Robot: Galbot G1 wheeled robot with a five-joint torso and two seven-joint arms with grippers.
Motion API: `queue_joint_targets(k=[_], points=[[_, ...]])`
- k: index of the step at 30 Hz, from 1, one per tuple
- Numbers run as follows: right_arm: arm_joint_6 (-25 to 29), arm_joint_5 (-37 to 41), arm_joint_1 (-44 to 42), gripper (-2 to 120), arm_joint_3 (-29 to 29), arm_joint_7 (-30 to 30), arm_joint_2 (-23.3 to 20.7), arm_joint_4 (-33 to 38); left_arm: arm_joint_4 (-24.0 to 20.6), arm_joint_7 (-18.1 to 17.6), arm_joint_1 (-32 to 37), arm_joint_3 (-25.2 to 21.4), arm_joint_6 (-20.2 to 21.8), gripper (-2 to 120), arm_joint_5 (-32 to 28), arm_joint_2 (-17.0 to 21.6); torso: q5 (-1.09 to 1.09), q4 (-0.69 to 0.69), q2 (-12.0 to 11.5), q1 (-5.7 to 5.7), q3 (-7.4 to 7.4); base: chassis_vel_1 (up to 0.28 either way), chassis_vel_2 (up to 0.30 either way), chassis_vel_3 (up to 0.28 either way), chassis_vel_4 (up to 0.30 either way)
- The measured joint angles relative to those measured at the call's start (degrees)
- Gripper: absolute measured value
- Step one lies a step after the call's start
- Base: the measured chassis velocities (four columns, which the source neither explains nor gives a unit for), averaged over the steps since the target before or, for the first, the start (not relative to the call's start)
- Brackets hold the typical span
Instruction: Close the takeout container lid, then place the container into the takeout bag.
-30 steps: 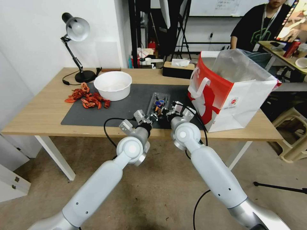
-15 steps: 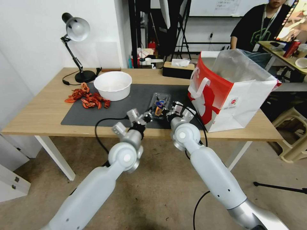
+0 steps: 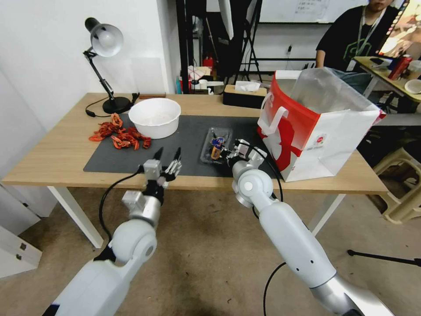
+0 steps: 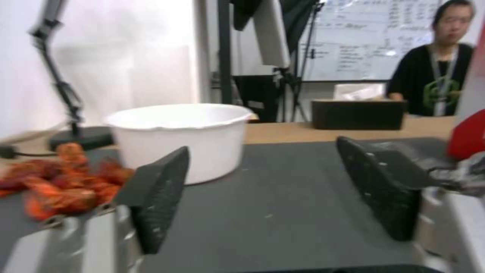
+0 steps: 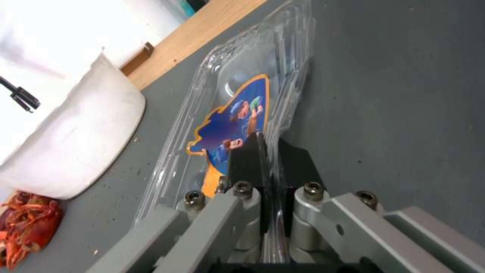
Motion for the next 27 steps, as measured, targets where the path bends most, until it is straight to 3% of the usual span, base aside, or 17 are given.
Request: queue_joint_targets(k=[5, 8, 17, 27], points=[[0.0, 0.0, 0.1, 0, 0.0, 0.0, -0.2, 0.2, -1.3, 0.0, 5.5, -3.4, -1.6, 96, 3.0, -0.8, 0.0, 0.0, 0.0, 0.0, 0.0, 0.0, 0.0, 0.0, 0.0], [0.0, 0.0, 0.1, 0, 0.1, -0.1, -0.3, 0.3, -1.4, 0.1, 8.2, -4.7, -3.5, 99, 4.3, -1.0, 0.0, 0.0, 0.0, 0.0, 0.0, 0.0, 0.0, 0.0, 0.0], [0.0, 0.0, 0.1, 0, 0.1, -0.3, -0.2, 0.5, -0.2, 0.8, 15.1, -6.4, -9.0, 100, 4.1, -0.8, 0.0, 0.0, 0.0, 0.0, 0.0, 0.0, 0.0, 0.0, 0.0], [-0.2, 1.2, 0.2, 0, 0.3, -0.4, -1.7, 4.8, 1.5, 0.9, 16.2, -6.8, -10.1, 100, 2.6, -1.3, 0.0, 0.0, 0.0, 0.01, 0.0, 0.0, 0.0, 0.0, 0.0]])
